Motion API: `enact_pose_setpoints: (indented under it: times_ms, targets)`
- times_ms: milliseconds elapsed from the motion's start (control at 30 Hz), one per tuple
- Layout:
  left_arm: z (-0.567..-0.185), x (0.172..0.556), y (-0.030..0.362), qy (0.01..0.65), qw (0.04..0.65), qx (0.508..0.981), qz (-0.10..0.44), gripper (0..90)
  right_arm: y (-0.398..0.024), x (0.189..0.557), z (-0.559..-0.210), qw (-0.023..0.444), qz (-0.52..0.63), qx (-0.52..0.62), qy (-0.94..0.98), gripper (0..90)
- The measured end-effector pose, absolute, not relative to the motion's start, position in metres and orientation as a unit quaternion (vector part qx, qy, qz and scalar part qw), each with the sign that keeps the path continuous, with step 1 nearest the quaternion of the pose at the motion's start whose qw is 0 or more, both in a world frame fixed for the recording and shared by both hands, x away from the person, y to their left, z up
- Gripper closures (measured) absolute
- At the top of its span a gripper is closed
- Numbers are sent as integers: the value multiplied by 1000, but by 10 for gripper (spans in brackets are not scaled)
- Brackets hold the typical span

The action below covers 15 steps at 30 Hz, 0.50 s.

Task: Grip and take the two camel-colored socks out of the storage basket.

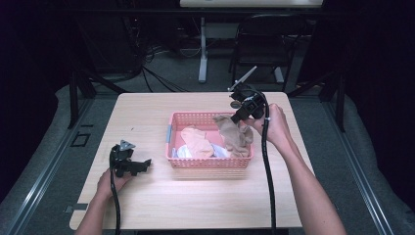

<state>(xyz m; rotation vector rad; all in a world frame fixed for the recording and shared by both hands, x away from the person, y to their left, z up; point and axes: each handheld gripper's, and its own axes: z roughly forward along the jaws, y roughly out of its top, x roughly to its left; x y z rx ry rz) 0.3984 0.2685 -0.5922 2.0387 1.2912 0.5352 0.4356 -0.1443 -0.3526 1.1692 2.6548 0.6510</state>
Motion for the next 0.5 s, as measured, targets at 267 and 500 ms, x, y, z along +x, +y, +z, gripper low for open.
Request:
enact_pose_setpoints:
  times_ms: [267, 500]
  targets:
    - [-592, 398, 269, 493, 329, 779, 205, 0, -159, 432, -347, 88, 220, 400, 885, 859]
    - [-592, 398, 269, 493, 329, 779, 205, 0, -183, 426, -340, 94, 224, 417, 876, 859]
